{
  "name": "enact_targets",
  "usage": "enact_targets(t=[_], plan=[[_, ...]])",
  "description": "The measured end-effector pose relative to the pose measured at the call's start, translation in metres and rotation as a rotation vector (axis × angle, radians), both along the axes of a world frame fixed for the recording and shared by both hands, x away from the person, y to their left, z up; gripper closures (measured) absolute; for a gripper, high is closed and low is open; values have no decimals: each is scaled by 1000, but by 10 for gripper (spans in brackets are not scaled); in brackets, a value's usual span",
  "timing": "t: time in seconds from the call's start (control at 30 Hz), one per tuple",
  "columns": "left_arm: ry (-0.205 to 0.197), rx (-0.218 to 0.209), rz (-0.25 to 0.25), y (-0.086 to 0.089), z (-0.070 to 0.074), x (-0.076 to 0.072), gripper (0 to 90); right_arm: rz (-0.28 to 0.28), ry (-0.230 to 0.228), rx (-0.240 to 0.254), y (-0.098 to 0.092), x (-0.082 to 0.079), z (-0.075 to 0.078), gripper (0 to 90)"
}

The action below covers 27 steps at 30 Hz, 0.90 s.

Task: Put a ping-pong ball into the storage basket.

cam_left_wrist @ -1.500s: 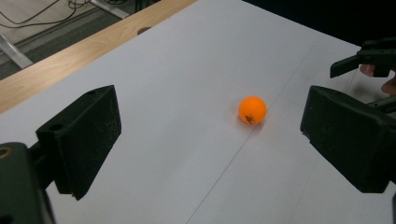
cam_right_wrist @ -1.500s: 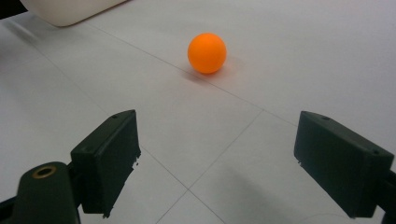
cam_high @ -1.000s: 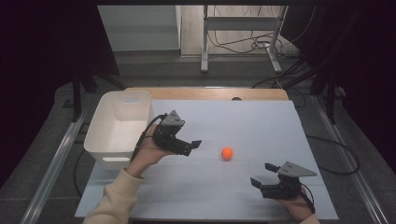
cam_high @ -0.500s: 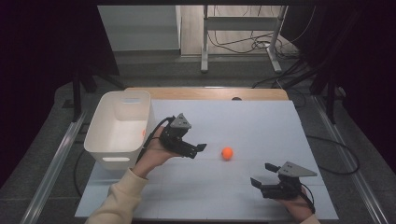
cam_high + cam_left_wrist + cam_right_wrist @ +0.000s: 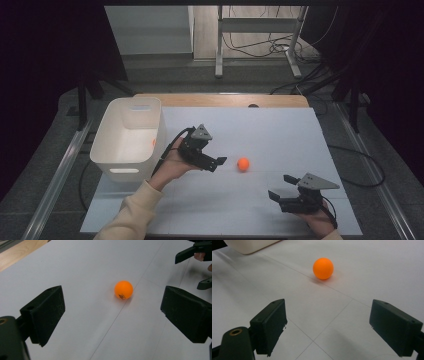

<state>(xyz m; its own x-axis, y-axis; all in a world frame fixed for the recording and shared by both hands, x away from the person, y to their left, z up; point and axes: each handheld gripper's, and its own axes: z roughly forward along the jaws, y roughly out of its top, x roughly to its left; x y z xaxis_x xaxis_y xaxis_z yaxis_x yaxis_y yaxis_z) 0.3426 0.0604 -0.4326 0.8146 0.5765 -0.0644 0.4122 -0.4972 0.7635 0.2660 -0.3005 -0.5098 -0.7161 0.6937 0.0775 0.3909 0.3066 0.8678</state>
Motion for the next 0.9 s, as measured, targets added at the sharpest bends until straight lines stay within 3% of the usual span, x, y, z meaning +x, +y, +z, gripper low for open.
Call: enact_targets(t=[0.9], plan=[[20, 32, -23, -27, -19, 9, 67, 0, 0, -8, 0, 0, 0, 148]])
